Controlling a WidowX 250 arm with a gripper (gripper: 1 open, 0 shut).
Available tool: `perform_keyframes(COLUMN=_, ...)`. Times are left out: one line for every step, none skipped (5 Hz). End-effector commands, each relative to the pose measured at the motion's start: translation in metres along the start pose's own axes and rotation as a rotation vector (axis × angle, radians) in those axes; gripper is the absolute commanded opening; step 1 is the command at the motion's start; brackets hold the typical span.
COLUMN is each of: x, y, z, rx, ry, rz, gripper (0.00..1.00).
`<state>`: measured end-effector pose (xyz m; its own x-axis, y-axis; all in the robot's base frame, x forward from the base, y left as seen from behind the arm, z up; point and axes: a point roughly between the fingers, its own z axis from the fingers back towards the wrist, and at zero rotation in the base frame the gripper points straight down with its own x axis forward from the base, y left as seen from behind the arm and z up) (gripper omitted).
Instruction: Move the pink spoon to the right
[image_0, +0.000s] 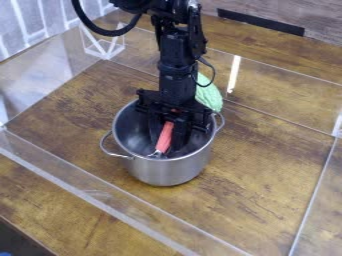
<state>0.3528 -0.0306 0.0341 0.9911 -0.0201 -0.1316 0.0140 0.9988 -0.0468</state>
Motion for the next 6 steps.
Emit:
perform_keyframes(x=0.006, y=-0.011, z=0.033, rx=-0.002, ry=-0.085, rz=-0.074, gripper=0.00)
perform_keyframes(x=0.004, y=-0.020, z=0.039, rx=-0.002, ry=-0.086, rz=-0.140, gripper=0.00)
perform_keyframes(x=0.001, y=-0.028, z=0.045, rx=-0.001, ry=-0.086, rz=-0.205, gripper=0.00)
perform_keyframes(x=0.002, y=-0.014, z=0.046, rx=-0.008, ry=-0.091, rz=-0.168, gripper=0.00)
perform_keyframes(x=0.002, y=0.001, z=0.046, rx=-0.016, ry=-0.094, rz=-0.129, gripper=0.00)
perform_keyframes(x=-0.004, y=-0.007, z=0.053, rx=-0.021, ry=-0.098, rz=-0.121, gripper=0.00)
